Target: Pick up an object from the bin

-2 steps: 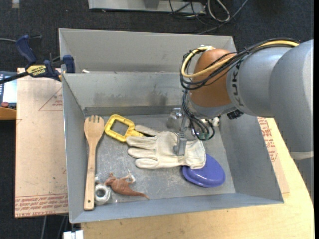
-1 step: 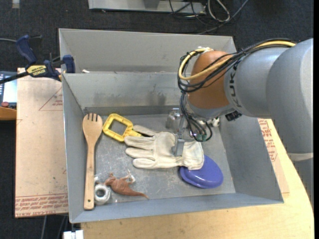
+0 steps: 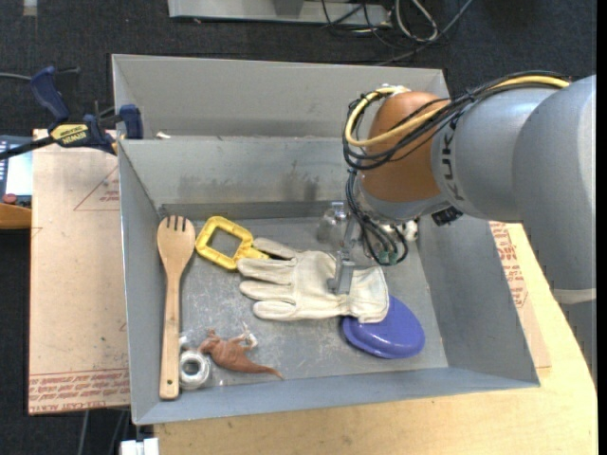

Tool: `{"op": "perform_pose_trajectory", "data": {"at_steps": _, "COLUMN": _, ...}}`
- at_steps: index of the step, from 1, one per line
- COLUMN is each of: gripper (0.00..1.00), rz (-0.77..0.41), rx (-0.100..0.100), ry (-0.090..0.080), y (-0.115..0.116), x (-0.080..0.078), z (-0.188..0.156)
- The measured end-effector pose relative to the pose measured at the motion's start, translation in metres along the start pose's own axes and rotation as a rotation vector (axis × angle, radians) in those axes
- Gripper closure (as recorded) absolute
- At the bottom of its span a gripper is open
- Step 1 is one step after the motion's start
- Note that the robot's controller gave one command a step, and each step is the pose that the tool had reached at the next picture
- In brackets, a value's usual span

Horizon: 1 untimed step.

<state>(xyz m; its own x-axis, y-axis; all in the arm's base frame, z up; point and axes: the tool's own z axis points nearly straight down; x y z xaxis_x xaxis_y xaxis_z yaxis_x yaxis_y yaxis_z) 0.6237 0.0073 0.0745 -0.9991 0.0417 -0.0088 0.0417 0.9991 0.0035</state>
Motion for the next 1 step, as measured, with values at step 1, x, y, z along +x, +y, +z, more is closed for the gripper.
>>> {"op": "perform_pose_trajectory", "data": {"at_steps": 1, "gripper": 0.00, "rz": 0.009, "rx": 0.003, "ry": -0.007, "y": 0.0049, "x": 0.0030, "z": -0.0004}}
